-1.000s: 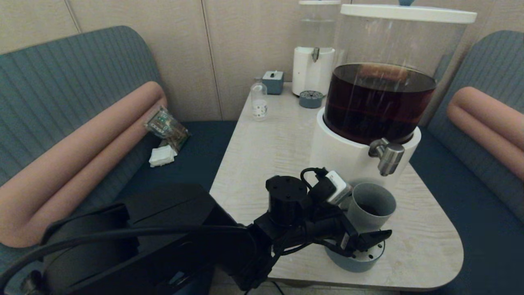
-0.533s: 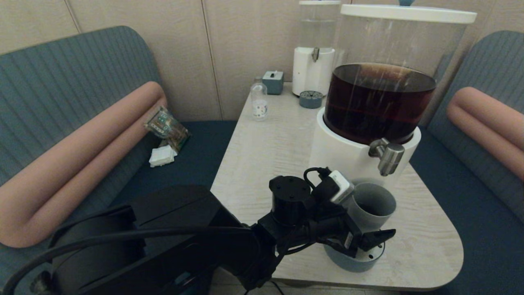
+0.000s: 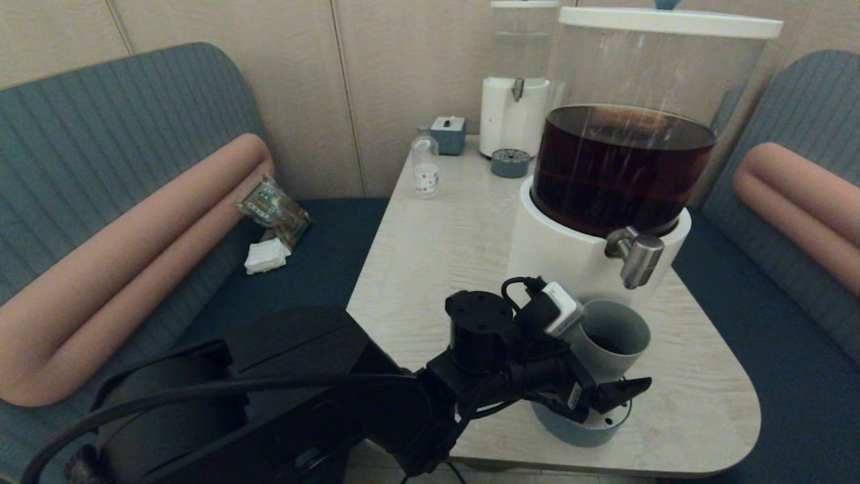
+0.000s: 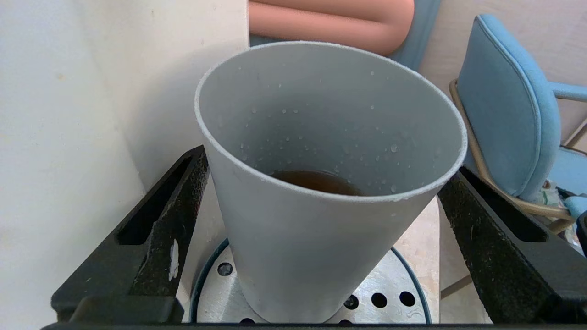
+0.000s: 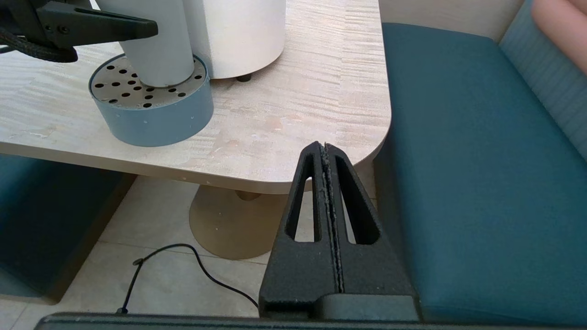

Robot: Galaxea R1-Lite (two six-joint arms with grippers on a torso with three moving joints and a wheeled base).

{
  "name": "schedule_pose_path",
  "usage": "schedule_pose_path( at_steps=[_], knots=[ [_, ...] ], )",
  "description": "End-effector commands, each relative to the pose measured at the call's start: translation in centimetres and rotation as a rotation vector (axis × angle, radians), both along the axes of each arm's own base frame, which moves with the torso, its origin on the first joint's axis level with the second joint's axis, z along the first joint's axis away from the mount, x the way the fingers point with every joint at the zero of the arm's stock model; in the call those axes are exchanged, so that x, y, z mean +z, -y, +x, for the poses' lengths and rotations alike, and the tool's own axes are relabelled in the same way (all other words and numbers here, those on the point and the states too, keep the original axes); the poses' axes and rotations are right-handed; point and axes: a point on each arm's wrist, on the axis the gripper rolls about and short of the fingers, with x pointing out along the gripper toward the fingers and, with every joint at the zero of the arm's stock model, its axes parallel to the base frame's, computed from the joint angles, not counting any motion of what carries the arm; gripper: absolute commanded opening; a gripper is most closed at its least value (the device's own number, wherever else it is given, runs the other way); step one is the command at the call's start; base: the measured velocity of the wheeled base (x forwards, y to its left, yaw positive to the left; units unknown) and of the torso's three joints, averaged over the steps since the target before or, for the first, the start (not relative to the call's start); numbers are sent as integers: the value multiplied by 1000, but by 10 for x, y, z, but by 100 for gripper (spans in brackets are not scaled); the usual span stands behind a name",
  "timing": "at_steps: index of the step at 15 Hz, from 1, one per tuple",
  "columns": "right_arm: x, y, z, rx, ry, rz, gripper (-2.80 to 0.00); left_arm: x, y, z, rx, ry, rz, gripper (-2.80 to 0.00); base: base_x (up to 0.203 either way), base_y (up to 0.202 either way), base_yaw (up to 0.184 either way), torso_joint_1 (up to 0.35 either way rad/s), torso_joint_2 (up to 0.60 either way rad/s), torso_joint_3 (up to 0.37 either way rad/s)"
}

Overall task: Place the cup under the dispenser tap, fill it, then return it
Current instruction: Place the cup next to the water dispenser

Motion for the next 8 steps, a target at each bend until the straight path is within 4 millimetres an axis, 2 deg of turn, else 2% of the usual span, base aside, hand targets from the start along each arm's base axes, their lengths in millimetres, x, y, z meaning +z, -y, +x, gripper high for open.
schedule_pose_path(
  at_steps=[1, 8],
  knots=[
    [0, 0, 0, 2, -1, 0, -280, 0, 0, 0, -2, 3, -3, 0, 0, 0, 0, 0, 0, 0],
    [0, 0, 0, 2, -1, 0, -280, -2, 0, 0, -2, 1, 0, 0, 0, 0, 0, 0, 0, 0]
  ],
)
